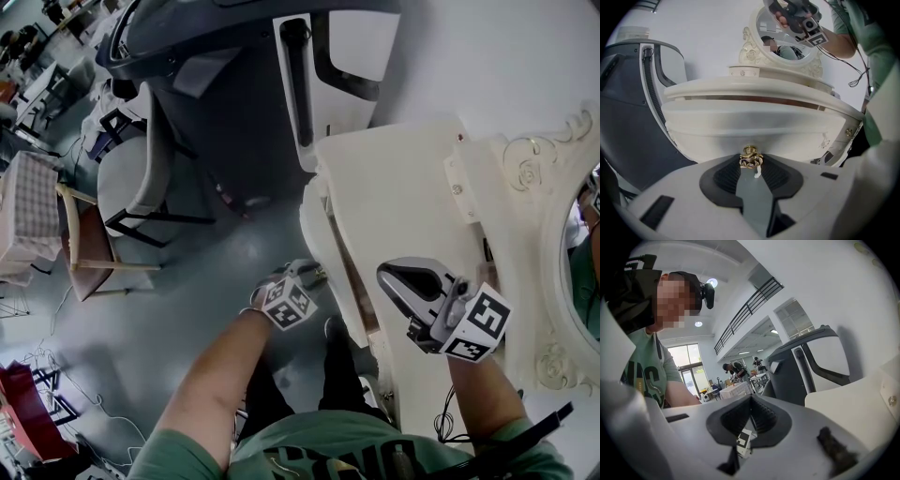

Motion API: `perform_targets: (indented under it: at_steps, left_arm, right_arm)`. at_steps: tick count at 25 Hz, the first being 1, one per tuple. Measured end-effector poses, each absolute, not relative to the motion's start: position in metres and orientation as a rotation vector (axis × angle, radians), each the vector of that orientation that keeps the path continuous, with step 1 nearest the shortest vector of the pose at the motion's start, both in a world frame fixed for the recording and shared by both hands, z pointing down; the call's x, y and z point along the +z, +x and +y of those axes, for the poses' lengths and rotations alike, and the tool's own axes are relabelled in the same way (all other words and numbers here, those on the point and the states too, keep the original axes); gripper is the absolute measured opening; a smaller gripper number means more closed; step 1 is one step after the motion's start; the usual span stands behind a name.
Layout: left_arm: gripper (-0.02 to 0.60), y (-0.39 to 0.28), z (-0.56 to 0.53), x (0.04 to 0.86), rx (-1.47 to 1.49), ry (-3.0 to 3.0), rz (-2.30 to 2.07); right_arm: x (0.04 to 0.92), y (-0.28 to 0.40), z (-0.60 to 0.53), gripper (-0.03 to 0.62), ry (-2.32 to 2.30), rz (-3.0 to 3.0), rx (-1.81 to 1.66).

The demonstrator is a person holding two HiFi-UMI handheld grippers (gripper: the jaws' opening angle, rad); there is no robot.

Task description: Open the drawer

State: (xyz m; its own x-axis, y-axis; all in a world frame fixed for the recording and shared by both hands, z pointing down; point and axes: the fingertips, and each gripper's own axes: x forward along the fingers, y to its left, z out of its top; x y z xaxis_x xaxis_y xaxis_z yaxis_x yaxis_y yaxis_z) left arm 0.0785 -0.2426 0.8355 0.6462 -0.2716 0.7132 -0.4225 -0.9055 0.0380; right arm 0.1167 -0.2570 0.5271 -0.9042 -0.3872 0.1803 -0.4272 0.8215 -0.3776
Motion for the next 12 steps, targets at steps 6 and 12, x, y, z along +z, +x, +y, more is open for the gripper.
perform_targets:
  at_steps: [6, 12]
  left_arm:
    - [0.141, 0.067, -0.238, 0.836, 1.109, 2.655, -0.570]
    - [0.141, 0.057, -0.234, 0.835, 1.108, 2.649, -0.575]
  right_arm:
    - [0.527, 0.112, -0.259, 0.011, 0.651, -2.905, 0.628]
    - [0.525, 0.106, -0.262, 0.012, 0.647, -2.911, 0.621]
